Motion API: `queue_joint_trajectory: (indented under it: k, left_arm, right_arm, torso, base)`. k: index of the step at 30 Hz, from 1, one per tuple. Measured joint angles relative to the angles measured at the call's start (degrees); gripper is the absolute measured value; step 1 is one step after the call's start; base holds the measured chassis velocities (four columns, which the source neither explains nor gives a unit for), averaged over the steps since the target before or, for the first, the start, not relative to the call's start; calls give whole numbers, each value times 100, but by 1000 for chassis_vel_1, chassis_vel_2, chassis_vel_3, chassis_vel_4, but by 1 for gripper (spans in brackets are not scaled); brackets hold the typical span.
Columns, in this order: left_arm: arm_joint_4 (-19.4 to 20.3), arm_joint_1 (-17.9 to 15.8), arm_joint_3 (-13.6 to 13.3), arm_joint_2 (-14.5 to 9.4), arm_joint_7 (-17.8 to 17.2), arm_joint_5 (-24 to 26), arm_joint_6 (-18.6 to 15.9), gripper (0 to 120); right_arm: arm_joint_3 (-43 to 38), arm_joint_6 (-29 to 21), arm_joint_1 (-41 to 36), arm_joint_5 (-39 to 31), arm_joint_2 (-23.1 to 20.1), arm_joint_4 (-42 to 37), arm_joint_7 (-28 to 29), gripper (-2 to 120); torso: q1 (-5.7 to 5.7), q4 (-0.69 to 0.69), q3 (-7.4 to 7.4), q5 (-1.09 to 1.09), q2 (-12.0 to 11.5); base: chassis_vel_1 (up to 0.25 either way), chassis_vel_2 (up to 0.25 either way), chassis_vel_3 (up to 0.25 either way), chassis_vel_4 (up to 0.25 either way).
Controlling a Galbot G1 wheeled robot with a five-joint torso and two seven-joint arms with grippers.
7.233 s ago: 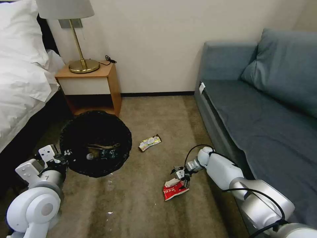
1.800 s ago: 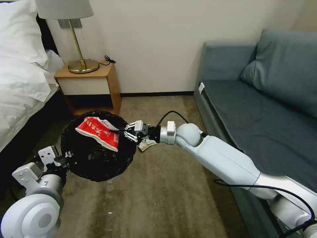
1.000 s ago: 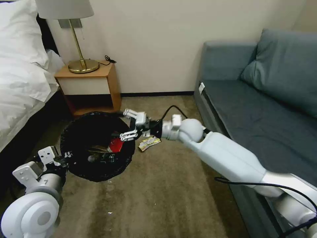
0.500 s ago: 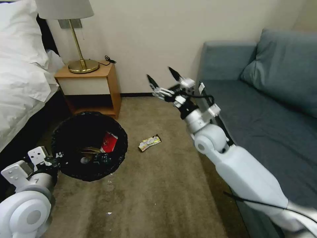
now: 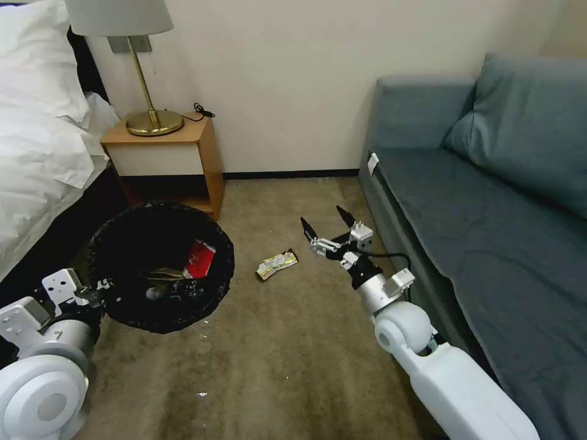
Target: Pick up the trash bin, then pick up the garbage on the floor and place it into the trash bin.
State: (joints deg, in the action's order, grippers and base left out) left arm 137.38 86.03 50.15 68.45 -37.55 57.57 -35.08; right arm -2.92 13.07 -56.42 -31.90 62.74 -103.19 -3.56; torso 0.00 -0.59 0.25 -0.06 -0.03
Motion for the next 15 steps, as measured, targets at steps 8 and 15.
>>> queue_joint_trajectory:
  k: [8, 15]
  left_arm:
    - [41, 24, -4, 22, 0, -14, 5, 0]
    - [100, 56, -4, 36, 1, -14, 22, 0]
  right_arm:
    - [28, 16, 13, 14, -42, 61, -27, 100]
    - [137, 25, 93, 6, -63, 101, -92, 100]
  torso:
    - [0, 0, 0, 0, 0]
    - [0, -1, 0, 1, 0]
  base:
    - [0, 0, 0, 0]
    - [-36, 36, 36, -35]
